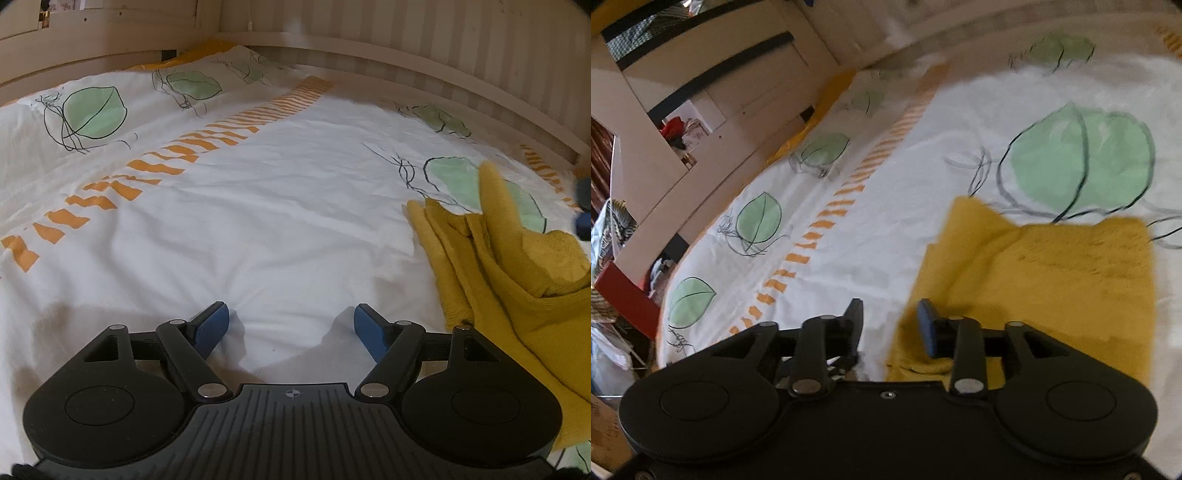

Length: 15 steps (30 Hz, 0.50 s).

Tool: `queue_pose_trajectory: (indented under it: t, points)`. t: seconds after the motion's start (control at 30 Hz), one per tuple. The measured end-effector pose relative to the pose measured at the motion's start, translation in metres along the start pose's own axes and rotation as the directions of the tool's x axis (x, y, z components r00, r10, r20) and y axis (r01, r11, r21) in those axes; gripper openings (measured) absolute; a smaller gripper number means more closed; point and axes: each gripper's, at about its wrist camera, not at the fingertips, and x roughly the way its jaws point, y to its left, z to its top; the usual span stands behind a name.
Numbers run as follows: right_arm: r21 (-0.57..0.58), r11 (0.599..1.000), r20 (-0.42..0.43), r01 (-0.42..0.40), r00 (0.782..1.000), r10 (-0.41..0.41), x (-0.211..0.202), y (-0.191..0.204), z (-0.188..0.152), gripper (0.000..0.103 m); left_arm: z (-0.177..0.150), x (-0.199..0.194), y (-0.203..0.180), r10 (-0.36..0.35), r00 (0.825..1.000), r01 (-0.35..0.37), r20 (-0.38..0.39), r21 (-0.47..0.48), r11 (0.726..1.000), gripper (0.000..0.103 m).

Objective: Fold small clothes

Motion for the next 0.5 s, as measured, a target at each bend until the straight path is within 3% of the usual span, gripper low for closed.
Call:
queue_pose_trajectory:
  t: [0.07,0.13,0.2,0.4,0.5]
  points:
    - [-0.065,0.997,0.016,0.052,0.999,-0.051,-0.010,0.003,-0.005,0.048,0.000,0.000,0.000,0.001,1.000,-0.001,-0.001,0.001,1.000,0.073]
    - [-0.130,0.986,0.043,0.104,0.994,-0.100,-0.019,0.004,-0.015,0.066,0.000,0.000,0.000,0.001,1.000,-0.001,-0.001,0.001,1.000,0.073]
    - [-0.172,0.976,0.075,0.133,0.990,-0.121,-0.025,0.005,-0.025,0.074,0.001,0.000,0.000,-0.001,1.000,0.001,-0.001,-0.001,1.000,0.073]
    - [-0.300,0.933,0.055,0.199,0.980,-0.192,-0.009,0.005,-0.044,0.075,0.005,-0.002,0.002,-0.020,1.000,0.020,-0.017,-0.014,1.000,0.073]
    - [-0.296,0.936,0.045,0.190,0.982,-0.186,0.000,0.000,-0.044,0.075,0.013,-0.002,0.008,-0.050,0.997,0.049,-0.051,-0.035,0.998,0.073]
